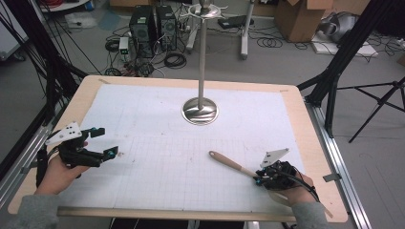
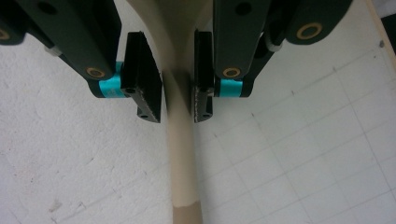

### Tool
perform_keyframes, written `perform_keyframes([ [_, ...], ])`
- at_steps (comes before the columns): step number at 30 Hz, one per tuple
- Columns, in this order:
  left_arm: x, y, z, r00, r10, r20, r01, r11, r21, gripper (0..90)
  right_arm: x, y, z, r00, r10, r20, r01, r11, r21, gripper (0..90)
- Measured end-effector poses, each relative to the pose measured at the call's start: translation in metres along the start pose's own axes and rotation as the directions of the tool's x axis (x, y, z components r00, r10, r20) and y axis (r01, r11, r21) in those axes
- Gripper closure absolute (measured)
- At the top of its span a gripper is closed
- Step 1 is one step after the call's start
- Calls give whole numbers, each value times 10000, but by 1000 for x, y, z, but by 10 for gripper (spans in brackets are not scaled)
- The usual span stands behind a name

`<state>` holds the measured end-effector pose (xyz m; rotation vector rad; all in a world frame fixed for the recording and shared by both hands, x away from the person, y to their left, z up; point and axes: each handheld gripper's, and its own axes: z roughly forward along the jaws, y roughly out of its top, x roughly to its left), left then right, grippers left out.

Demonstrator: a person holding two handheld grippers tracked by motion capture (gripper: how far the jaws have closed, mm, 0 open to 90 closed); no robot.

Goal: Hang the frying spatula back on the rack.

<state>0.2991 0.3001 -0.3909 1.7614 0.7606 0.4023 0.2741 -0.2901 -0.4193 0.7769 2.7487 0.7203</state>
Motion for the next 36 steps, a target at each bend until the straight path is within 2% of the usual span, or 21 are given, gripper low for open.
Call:
perform_keyframes([
  [7, 0, 0, 0, 10000, 5, 19, -5, 10000, 60, 41, -1, 0, 0, 9999, -13, 109, 14, 10000, -89, 736],
  [23, 1, -1, 1, 10000, -16, 53, 15, 10000, 74, 41, -3, -2, 0, 9990, 438, -24, -438, 9988, -231, 775],
  [27, 1, -1, 1, 10000, -45, 44, 45, 10000, 46, 40, -5, -3, -1, 9976, 673, -137, -678, 9969, -412, 776],
  [36, 1, -1, 0, 10000, -17, 12, 17, 10000, -7, 41, -6, -3, -9, 9966, 751, -349, -785, 9909, -1090, 775],
])
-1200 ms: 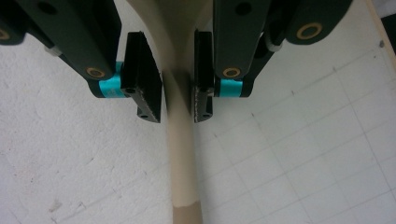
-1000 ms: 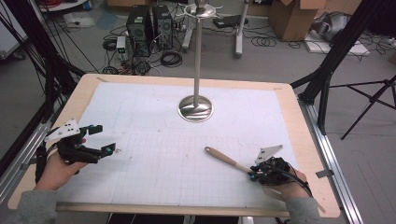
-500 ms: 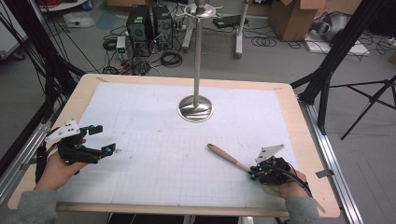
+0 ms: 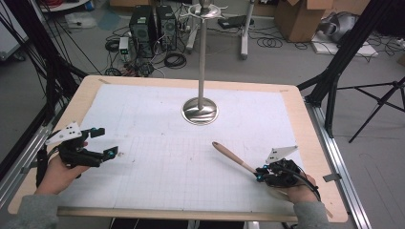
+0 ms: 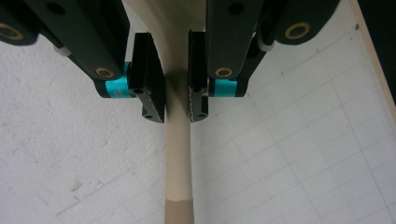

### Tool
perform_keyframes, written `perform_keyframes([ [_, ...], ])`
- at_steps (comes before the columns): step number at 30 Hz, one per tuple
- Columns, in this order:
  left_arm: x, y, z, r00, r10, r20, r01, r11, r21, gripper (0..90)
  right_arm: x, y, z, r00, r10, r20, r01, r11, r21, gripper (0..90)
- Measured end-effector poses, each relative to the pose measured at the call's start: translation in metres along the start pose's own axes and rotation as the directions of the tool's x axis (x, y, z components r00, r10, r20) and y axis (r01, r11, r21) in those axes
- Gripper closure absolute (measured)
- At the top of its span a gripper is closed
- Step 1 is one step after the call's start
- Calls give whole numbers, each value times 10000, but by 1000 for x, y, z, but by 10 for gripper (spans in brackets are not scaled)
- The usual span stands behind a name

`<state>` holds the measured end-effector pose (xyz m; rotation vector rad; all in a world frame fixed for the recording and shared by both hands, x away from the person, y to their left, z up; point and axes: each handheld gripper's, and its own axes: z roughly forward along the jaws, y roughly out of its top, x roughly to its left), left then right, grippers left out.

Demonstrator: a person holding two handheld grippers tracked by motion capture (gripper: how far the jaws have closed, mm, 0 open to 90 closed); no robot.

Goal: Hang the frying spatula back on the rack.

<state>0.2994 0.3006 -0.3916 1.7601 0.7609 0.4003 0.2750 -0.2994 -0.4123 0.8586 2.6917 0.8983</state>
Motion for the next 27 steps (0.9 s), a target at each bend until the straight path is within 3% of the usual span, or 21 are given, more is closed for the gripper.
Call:
perform_keyframes([
  [15, 0, 1, 0, 10000, 10, 95, -9, 10000, -63, 41, -3, -2, -8, 9999, 64, 146, -58, 9993, -377, 775],
  [27, 0, -1, -3, 10000, 0, 28, 0, 10000, -47, 41, -5, 1, -18, 9995, 253, 204, -226, 9917, -1266, 775],
])
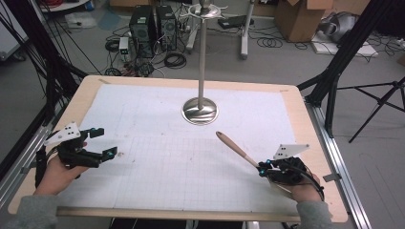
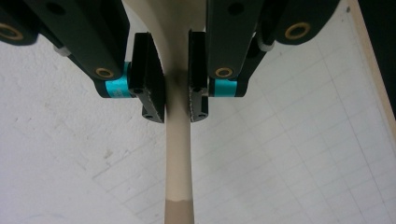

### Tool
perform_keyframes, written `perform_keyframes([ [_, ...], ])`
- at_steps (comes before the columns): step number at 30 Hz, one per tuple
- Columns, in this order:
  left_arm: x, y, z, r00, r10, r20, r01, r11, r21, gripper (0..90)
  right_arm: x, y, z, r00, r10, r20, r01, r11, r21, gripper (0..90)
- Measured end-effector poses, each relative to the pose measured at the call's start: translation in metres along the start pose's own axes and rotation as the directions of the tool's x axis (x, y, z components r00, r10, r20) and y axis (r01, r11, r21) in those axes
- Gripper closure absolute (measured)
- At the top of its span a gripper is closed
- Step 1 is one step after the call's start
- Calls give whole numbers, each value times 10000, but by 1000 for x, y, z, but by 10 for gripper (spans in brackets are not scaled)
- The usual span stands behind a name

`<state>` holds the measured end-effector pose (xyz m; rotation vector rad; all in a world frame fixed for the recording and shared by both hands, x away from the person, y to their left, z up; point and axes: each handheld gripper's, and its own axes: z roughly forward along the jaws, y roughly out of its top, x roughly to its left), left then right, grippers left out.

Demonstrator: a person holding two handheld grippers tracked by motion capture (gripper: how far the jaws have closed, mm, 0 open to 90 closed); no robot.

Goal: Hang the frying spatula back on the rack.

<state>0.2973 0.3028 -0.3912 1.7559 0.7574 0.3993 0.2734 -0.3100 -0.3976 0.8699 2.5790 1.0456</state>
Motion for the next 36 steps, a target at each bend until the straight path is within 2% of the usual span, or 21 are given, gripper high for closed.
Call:
perform_keyframes([
  [3, 0, 0, 0, 10000, -30, 27, 30, 10000, -23, 40, -1, 2, -3, 10000, -3, 51, 4, 9998, -222, 775],
  [5, 0, -1, 0, 9999, -51, 104, 51, 10000, -12, 40, -2, 3, -3, 9999, 112, -123, -116, 9994, -313, 776],
  [10, -1, -1, 0, 9998, -19, 215, 19, 10000, -25, 40, -3, 5, -3, 9998, 124, -161, -129, 9994, -309, 776],
  [13, -1, -1, 0, 9997, -25, 252, 25, 10000, -24, 40, -6, 8, -4, 9998, 86, -171, -94, 9988, -473, 775],
  [15, -2, -1, -2, 9997, -59, 222, 60, 10000, -52, 41, -9, 13, -8, 9997, 115, -224, -133, 9966, -807, 775],
  [23, -5, -2, -7, 9986, 349, 390, -341, 9992, -222, 41, -21, 28, -12, 9996, 101, -275, -135, 9915, -1297, 775],
  [25, -6, -5, -7, 9979, 421, 494, -424, 9991, 59, 41, -23, 31, -11, 9994, 94, -343, -142, 9897, -1421, 775],
  [28, -8, -7, -9, 9980, 441, 447, -447, 9989, 142, 41, -28, 34, -6, 9989, 80, -464, -143, 9904, -1375, 775],
  [29, -8, -7, -11, 9977, 547, 408, -551, 9984, 92, 41, -29, 35, -4, 9988, 60, -492, -129, 9897, -1427, 775],
  [36, -12, -3, -24, 9974, 429, 581, -394, 9975, -594, 41, -39, 48, -6, 9975, 98, -707, -222, 9839, -1774, 775],
])
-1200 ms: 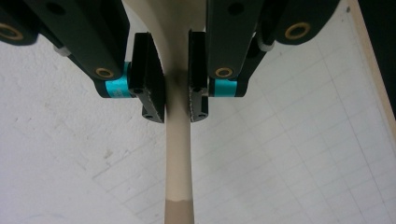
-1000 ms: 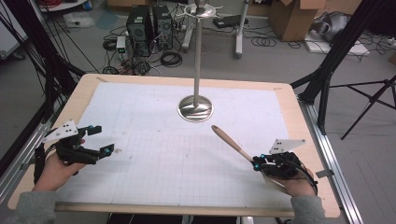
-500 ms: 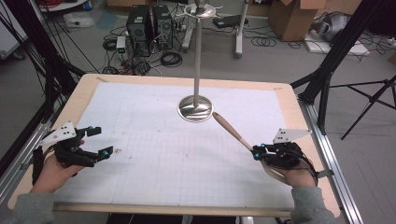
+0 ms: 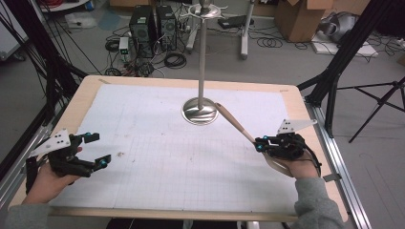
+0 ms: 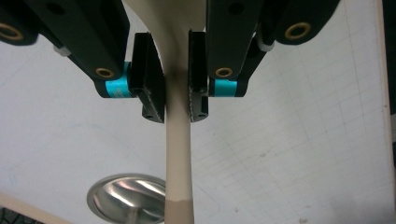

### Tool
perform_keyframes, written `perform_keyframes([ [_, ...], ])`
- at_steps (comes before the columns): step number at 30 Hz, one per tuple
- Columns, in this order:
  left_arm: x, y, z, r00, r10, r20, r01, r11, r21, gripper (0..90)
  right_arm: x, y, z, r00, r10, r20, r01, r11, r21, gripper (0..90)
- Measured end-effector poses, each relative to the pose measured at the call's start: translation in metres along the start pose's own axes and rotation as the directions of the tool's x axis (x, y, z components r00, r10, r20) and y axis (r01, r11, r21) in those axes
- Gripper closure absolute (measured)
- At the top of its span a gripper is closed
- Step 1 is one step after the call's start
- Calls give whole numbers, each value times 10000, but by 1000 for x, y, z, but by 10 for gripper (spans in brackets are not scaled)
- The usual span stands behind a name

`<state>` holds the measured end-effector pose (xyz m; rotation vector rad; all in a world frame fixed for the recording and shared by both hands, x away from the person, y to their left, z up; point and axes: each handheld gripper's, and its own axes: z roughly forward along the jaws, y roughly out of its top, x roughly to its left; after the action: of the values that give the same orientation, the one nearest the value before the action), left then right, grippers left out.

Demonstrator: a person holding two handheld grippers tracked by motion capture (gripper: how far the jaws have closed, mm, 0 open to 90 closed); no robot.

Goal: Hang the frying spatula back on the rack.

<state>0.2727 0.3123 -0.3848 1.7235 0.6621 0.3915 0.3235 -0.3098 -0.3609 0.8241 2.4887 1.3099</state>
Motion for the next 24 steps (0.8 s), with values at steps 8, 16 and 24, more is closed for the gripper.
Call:
perform_keyframes([
  [8, -1, 3, -10, 9999, -57, -146, 53, 9995, -296, 41, -6, 22, -7, 9998, -159, -78, 155, 9986, -504, 775],
  [16, 0, 1, -17, 9995, -314, 64, 317, 9980, -548, 41, -13, 31, -13, 9999, 102, -98, -112, 9936, -1120, 775],
  [24, -1, -1, -21, 9993, -362, -41, 360, 9980, -513, 41, -21, 46, -17, 10000, 0, -52, -7, 9918, -1277, 775],
])
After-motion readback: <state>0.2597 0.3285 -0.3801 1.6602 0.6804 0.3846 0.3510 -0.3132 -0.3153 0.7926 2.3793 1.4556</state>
